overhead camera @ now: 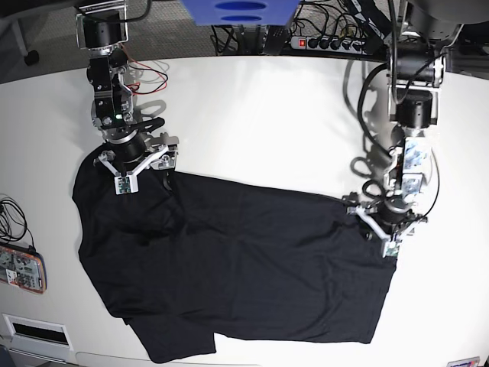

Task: Fold the T-shirt properly
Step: 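Drag the held edge with both grippers, right gripper sweeping sideways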

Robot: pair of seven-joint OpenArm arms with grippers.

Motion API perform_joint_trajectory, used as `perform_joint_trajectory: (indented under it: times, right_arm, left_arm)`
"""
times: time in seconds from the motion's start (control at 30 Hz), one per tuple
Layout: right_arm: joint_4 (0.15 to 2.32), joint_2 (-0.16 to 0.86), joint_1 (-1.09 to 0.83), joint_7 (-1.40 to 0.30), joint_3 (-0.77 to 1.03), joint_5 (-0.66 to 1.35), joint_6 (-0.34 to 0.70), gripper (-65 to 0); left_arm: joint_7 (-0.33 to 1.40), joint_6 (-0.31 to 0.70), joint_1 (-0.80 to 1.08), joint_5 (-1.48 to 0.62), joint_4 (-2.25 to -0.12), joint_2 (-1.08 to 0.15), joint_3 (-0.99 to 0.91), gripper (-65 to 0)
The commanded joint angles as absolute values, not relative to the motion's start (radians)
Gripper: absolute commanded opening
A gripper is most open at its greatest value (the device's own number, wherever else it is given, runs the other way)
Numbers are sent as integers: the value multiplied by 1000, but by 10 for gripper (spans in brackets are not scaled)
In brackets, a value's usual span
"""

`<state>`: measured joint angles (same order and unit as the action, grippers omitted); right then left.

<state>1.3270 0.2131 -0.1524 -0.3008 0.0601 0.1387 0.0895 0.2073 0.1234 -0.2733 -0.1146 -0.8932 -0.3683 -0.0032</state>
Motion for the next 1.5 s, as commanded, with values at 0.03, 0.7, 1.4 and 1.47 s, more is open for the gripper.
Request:
perform_joint_trajectory:
  times: [0.03,0.7,1.4,1.47]
  right_arm:
    - [1311,214,-182,-493,51,165,114,-37]
    - [1523,283,-286,-622,53,165,114,-36]
    - [1521,283,-282,-628,51,165,114,-37]
    - [1521,283,-282,-630,51,165,114,-37]
  left_arm:
    - [309,111,-228,-77,-911,-397,-4,-331]
    - [315,111,140,-77,-1346,-449,-143,-331]
    - [553,248,-334,-79,-1010,-360,28,-332]
    - [479,248,-329,-77,-914,-354,31,-332]
